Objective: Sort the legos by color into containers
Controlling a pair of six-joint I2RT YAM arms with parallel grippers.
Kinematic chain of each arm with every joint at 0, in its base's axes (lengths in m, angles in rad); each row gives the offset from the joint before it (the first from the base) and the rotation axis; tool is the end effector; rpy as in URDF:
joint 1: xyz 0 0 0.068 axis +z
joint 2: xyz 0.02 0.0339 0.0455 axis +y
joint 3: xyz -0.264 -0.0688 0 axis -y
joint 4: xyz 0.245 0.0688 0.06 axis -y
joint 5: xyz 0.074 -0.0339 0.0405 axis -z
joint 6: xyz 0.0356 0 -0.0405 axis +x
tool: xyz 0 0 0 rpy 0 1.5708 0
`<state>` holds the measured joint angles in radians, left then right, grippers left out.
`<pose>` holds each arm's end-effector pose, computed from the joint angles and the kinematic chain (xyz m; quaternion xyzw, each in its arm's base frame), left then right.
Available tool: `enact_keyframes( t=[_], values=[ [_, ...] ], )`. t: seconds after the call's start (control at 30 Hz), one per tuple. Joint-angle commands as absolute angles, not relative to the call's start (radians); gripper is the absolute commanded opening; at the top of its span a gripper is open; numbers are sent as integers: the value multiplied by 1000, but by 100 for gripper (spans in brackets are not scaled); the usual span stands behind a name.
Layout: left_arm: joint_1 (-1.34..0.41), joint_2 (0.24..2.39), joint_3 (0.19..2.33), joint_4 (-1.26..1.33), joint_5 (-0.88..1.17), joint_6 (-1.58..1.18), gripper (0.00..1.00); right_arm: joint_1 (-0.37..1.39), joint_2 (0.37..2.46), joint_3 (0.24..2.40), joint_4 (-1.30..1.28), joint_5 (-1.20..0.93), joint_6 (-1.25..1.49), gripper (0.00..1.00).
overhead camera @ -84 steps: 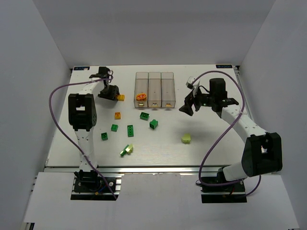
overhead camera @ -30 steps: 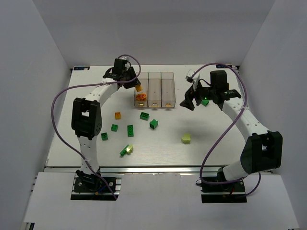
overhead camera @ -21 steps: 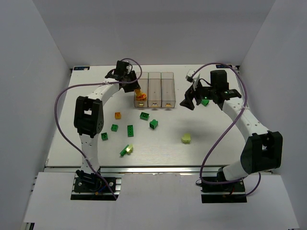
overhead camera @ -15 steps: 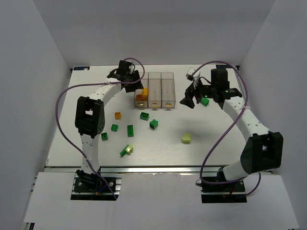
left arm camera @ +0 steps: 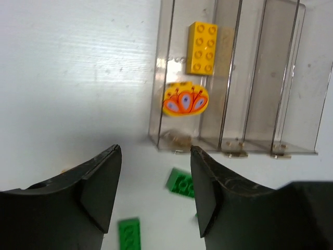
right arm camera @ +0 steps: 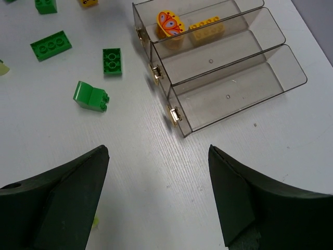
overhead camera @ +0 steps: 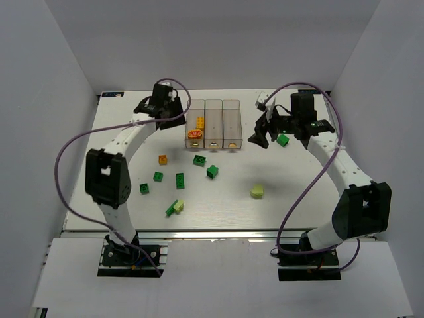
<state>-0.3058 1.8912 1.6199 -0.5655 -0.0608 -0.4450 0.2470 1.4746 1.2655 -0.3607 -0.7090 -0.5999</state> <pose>0.4094 -0.1270 0.2749 -0.0758 0.9300 -0.1051 0.3441 0.3161 0.1036 0.3296 -0.4900 0.6817 0.2208 0.4965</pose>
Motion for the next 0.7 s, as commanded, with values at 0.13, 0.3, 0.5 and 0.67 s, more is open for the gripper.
enact_keyframes(
  t=[0.13,0.3,0.5,0.67],
  values=[
    [-307,1588,1373,-612,-179,-440,79,301,1451,1304,-451,-704,-647,82],
    [-307,1520,1295,-676,-251,-440,83,322,1428,1272,-454,-635,-586,82],
    [-305,1463,1103,-554,-241,-442,86,322,1356,1108,-364,-629,-500,81],
    [-305,1515,1081,-490,-281,-431,85,322,1333,1045,-265,-623,-457,80]
  ],
)
